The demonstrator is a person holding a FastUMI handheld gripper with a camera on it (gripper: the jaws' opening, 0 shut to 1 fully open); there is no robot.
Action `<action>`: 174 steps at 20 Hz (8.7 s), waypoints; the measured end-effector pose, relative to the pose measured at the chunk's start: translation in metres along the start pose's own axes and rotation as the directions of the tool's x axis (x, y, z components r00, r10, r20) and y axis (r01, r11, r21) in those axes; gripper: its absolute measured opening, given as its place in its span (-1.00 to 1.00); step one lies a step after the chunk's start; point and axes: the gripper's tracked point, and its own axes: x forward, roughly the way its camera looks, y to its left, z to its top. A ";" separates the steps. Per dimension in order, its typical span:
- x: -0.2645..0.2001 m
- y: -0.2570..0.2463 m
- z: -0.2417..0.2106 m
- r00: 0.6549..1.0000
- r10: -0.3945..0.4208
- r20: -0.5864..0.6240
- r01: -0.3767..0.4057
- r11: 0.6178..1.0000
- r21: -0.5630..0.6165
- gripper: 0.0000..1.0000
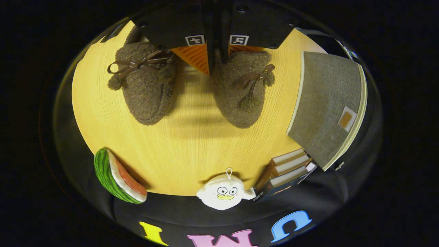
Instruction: Open the storage box then place both shoes into the box .Put the left shoe in first, then the right shoe, with the right side of both shoes facing outward in a uniform manner.
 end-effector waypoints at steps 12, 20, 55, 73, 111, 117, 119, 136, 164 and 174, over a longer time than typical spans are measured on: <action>-0.068 0.030 0.045 0.997 0.020 0.069 -0.027 0.995 0.101 -0.84; -0.133 0.097 0.089 0.986 0.082 0.145 -0.095 0.992 0.083 -0.84; 0.000 0.360 0.043 0.991 0.122 -0.060 -0.118 0.990 0.075 -0.79; -0.073 0.359 0.069 0.936 0.349 0.042 -0.347 0.937 -0.047 0.97; -0.027 -0.126 -0.013 0.995 -0.096 -0.039 0.095 0.995 -0.025 0.09; -0.042 -0.126 0.000 0.994 -0.111 -0.008 0.112 0.991 0.079 -0.88; -0.058 -0.122 0.011 0.993 -0.117 0.018 0.114 0.989 0.097 -0.88; -0.146 0.060 0.116 0.976 0.011 0.220 -0.032 0.995 0.093 -0.89; -0.055 0.271 0.093 0.999 -0.009 0.042 0.011 0.999 -0.040 -0.83; -0.059 0.300 0.096 0.992 0.110 0.065 -0.109 0.994 -0.016 0.54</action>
